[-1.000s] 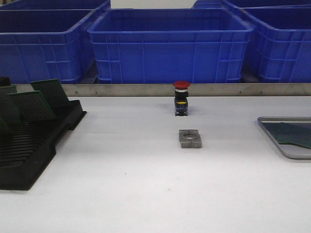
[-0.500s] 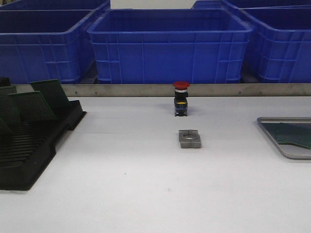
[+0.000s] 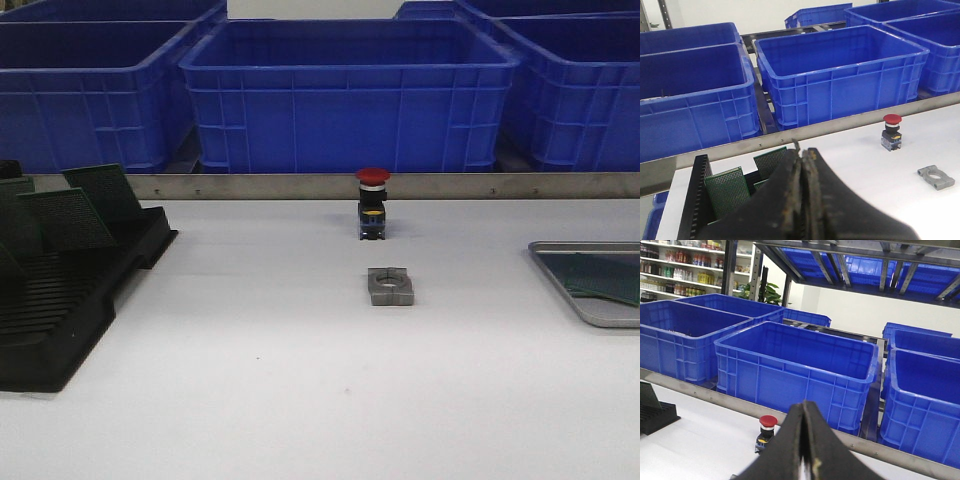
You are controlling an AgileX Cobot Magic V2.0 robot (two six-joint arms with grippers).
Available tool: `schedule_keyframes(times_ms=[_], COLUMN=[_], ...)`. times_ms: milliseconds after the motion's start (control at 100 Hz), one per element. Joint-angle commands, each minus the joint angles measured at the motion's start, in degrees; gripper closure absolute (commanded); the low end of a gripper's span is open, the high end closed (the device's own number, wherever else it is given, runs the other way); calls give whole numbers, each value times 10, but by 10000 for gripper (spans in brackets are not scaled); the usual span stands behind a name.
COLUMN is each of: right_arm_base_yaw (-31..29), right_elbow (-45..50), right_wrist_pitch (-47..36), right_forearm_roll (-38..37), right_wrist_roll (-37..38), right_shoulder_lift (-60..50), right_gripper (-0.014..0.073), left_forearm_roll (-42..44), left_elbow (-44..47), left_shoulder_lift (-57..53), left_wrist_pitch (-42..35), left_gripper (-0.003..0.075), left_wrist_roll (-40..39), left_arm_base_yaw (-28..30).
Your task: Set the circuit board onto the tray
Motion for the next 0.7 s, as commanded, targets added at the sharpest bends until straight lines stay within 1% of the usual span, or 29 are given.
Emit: schedule_keyframes(times_ms=[0, 690], right_arm_base_yaw=[-1, -1], right_elbow=[-10, -10], right_wrist_pitch=[22, 26], right_forearm_roll=[36, 36], right_wrist_roll=[-5, -5], right_shoulder_lift=[-3, -3], right_gripper=[655, 655], left_forearm_roll=[-12, -11], left_elbow=[-9, -4], left_shoulder_lift=[-11, -14], left_wrist_pitch=[-15, -15], left_gripper=[741, 741], left_wrist_roll=[-7, -7], left_arm_base_yaw=[1, 1])
